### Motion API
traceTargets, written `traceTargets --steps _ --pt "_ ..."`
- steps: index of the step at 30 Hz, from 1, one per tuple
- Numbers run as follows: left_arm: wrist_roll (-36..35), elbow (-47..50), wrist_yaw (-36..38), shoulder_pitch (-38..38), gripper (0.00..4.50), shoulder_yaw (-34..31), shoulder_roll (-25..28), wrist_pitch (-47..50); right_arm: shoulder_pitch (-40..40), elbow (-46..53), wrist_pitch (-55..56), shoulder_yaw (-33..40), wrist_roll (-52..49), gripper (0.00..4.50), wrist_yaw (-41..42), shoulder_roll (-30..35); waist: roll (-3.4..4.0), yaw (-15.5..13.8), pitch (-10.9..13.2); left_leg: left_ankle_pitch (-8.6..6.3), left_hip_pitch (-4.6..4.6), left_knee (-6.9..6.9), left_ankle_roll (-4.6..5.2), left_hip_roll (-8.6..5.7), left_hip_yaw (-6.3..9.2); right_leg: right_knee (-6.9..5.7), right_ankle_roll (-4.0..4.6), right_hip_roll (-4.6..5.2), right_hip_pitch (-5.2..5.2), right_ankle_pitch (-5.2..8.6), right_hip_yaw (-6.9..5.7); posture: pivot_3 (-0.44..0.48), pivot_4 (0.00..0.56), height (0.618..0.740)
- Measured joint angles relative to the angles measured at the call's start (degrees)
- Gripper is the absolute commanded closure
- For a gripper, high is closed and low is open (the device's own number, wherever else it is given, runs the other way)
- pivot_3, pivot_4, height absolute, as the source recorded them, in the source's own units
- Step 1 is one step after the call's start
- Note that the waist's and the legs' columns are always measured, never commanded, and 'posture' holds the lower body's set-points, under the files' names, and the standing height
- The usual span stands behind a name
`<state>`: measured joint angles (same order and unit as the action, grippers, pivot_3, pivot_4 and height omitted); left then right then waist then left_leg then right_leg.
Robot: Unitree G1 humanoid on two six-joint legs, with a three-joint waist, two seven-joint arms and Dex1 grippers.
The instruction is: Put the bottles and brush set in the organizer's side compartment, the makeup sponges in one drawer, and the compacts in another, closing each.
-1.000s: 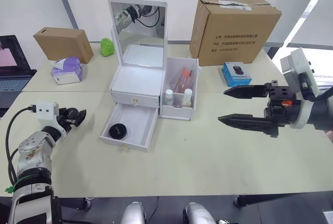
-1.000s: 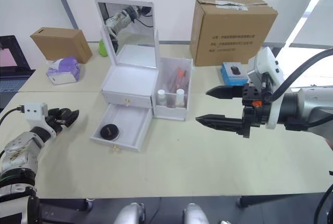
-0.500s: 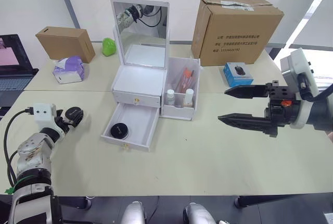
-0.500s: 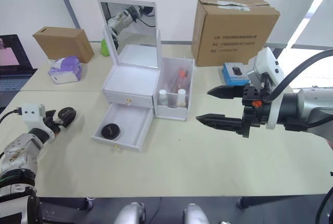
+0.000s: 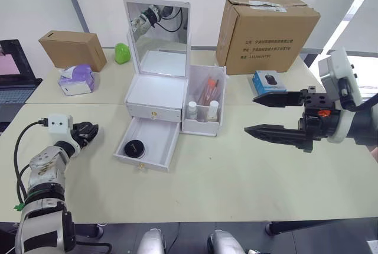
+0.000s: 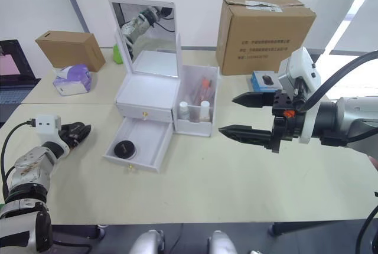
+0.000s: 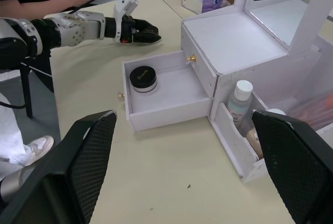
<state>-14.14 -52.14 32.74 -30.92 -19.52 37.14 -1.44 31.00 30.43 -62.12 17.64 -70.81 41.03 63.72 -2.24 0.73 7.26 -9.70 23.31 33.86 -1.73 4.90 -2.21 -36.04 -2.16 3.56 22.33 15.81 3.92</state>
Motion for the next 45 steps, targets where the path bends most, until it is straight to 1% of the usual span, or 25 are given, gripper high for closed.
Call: traceTargets --steps 5,8,10,11,12,15,16,17,19,21,24,27,29,34,39,43,45 --pt "-1.8 -0.1 0.3 0.0 1.59 -1.9 0.2 0.4 0.7 -0.1 0.0 -1.3 -0.2 0.00 -0.6 0.0 0.00 0.0 0.0 0.00 0.02 0.00 0.00 0.01 0.01 -0.01 0.00 -0.01 0.03 0.00 0.00 0.000 0.150 0.740" --pt "-3.1 3.9 3.1 0.0 1.59 -2.0 0.6 1.3 1.8 -0.5 0.0 -1.5 -0.2 0.00 -0.6 0.0 -0.01 -0.1 0.0 0.00 0.05 0.00 0.00 0.01 0.02 0.00 0.01 -0.01 0.01 0.00 -0.01 0.000 0.150 0.740" --pt "-6.0 9.4 6.7 0.2 1.59 -2.1 1.1 6.0 1.8 -0.6 0.0 -1.8 -0.2 0.00 -0.5 0.0 -0.03 -0.2 0.0 0.00 0.10 0.01 0.00 0.01 0.01 0.00 0.01 0.00 0.01 0.00 -0.02 0.000 0.150 0.740" --pt "-8.9 14.4 9.8 1.4 1.59 -2.1 2.0 11.1 2.1 -0.7 0.0 -2.5 -0.2 0.00 -0.3 -0.1 -0.02 -0.1 0.0 0.00 0.12 0.01 0.00 0.01 0.01 0.00 0.01 0.00 0.03 0.00 -0.01 0.000 0.150 0.740" --pt "-12.1 21.5 14.6 4.4 1.59 -1.4 3.9 16.1 2.4 -0.8 0.0 -3.4 -0.1 0.00 0.0 -0.2 -0.03 0.2 0.0 0.00 0.11 0.00 0.00 0.02 0.01 0.01 0.03 -0.01 0.04 0.00 0.02 0.000 0.150 0.740" --pt "-18.3 35.1 24.6 10.1 1.59 -0.1 8.1 25.3 3.3 -1.9 0.1 -5.1 0.8 0.00 0.9 -0.5 0.05 0.6 0.0 0.00 -0.05 -0.03 0.00 0.03 0.02 -0.03 0.14 -0.03 0.03 0.06 0.06 0.000 0.150 0.740" --pt "-19.2 38.0 27.1 11.4 1.59 0.3 9.4 26.4 3.9 -2.5 0.2 -5.6 1.2 0.00 1.3 -0.7 0.09 0.6 0.0 0.00 -0.09 -0.03 0.00 0.04 0.04 -0.04 0.21 -0.04 0.03 0.10 0.06 0.000 0.150 0.740" --pt "-19.4 40.3 29.3 12.8 1.59 0.8 10.8 26.6 4.5 -2.8 0.3 -6.0 1.8 0.00 1.7 -1.1 0.11 0.7 0.0 0.00 -0.08 -0.05 0.00 0.05 0.04 -0.06 0.47 -0.06 0.07 0.25 0.05 0.000 0.150 0.740" --pt "-19.2 44.8 35.1 16.0 1.59 2.7 14.4 26.1 6.0 -3.5 0.5 -7.2 2.7 0.00 2.4 -1.7 0.21 0.8 0.1 0.00 -0.12 -0.06 0.00 0.05 0.04 -0.06 0.63 -0.07 0.04 0.33 0.08 0.000 0.150 0.740" --pt "-19.3 48.3 38.5 16.8 1.59 4.2 15.2 25.9 6.9 -4.2 0.6 -8.2 3.8 0.00 2.8 -2.7 0.28 0.6 0.1 0.00 -0.08 -0.06 0.00 0.05 0.01 -0.04 0.67 -0.05 0.08 0.35 0.08 0.000 0.150 0.740" --pt "-19.2 52.1 40.7 15.1 1.59 8.5 15.1 26.6 8.9 -5.3 0.6 -10.1 5.1 0.00 3.9 -4.0 0.31 -0.1 0.1 0.00 0.08 0.00 -0.01 0.04 -0.02 -0.01 0.66 -0.03 0.37 0.36 0.07 0.000 0.150 0.740" --pt "-18.0 53.2 41.4 10.1 1.59 13.6 13.7 27.4 9.0 -5.1 0.6 -10.1 5.6 0.00 4.0 -4.3 0.30 -0.7 0.1 0.00 0.23 0.05 0.00 0.02 -0.06 -0.01 0.65 -0.04 0.38 0.35 0.09 0.000 0.150 0.740" --pt "-16.4 52.7 41.9 7.6 1.59 16.4 12.2 26.5 8.8 -4.9 0.6 -9.9 5.5 0.00 3.8 -4.3 0.30 -0.7 0.1 0.01 0.26 0.10 0.02 -0.01 -0.03 -0.03 0.56 -0.07 0.12 0.30 0.13 0.000 0.150 0.740" --pt "-8.3 46.4 45.3 4.4 1.59 23.4 8.0 14.0 6.9 -3.6 0.1 -7.1 4.9 0.00 1.9 -3.7 0.31 -0.4 0.1 0.04 0.14 0.11 0.07 0.00 0.16 -0.05 0.19 -0.23 0.04 0.09 0.16 0.000 0.150 0.740" --pt "-4.2 37.9 47.2 0.9 1.59 26.9 3.3 7.1 5.4 -1.6 0.0 -4.9 3.2 0.00 -0.5 -3.6 0.32 0.0 0.1 0.05 0.18 0.11 0.09 -0.01 0.20 -0.06 0.15 -0.25 0.02 0.10 0.15 0.000 0.150 0.740" --pt "-3.6 35.0 47.1 -1.7 1.59 27.2 2.1 6.6 2.2 -0.3 -0.1 -2.3 1.9 0.00 -1.7 -2.7 0.32 0.0 0.1 0.07 0.17 0.12 0.11 -0.02 0.23 -0.06 0.11 -0.25 -0.02 0.12 0.15 0.000 0.150 0.740" --pt "-3.6 35.1 47.2 -1.9 0.87 27.2 1.9 6.7 1.2 0.4 -0.1 -2.0 1.7 0.00 -2.2 -2.6 0.32 0.0 0.1 0.07 0.17 0.12 0.12 -0.02 0.24 -0.06 0.10 -0.25 -0.03 0.12 0.15 0.000 0.150 0.740"
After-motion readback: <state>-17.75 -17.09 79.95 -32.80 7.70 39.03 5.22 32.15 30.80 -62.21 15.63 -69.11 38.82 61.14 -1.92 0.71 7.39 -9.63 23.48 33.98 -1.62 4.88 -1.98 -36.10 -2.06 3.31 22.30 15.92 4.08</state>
